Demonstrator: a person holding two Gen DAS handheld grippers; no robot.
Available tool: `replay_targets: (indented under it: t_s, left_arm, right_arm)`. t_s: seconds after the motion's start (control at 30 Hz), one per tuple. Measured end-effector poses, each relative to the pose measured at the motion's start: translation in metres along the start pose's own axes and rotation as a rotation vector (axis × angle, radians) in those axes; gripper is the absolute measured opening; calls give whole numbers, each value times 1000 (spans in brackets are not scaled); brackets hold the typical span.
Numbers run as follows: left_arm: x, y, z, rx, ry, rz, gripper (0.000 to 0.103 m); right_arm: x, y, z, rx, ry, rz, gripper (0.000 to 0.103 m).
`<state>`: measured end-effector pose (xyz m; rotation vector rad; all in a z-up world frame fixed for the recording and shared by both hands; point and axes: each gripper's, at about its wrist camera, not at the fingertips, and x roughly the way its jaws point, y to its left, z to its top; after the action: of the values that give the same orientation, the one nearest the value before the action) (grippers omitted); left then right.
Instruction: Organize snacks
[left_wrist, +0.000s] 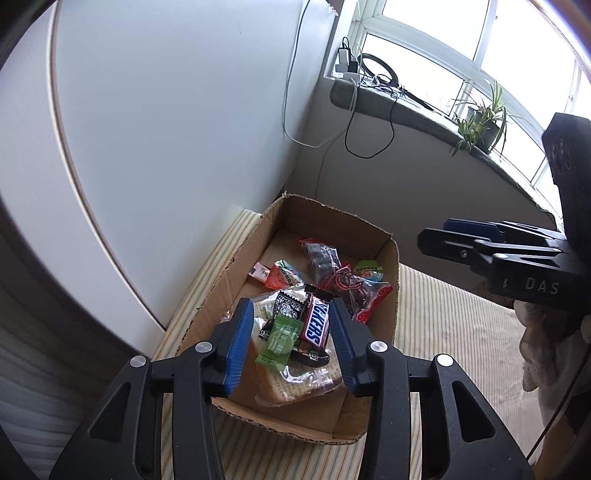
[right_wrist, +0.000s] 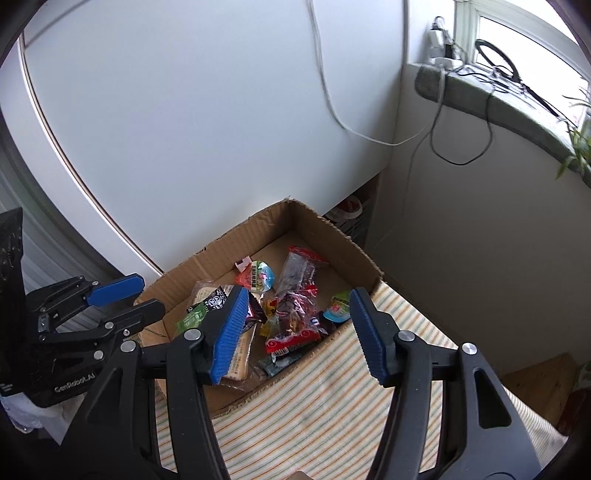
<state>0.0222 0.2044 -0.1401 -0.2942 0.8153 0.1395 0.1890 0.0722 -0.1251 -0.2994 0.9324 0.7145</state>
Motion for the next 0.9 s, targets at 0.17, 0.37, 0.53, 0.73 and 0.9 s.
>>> replay_targets:
  t_s: [0.17, 0.37, 0.53, 0.73, 0.9]
  left_arm:
    - [-11, 2, 0, -24, -8, 0, 41]
    - [-32, -10, -6, 22, -7, 15, 55]
    - [-57, -23, -9, 58, -35, 29, 66]
    - [-84, -33, -12, 60, -62, 70, 66]
    - [-96, -41, -17, 89, -63, 108, 67]
  right_arm:
    - [-30, -3, -14, 52, -41, -17, 61]
    - [-71, -1, -43, 119, -101, -86, 74]
    - [-94, 1, -61, 132, -115, -106, 74]
    - [-115, 4, -77, 151, -138, -170, 74]
    - [-130, 5, -86, 162, -157, -207, 80]
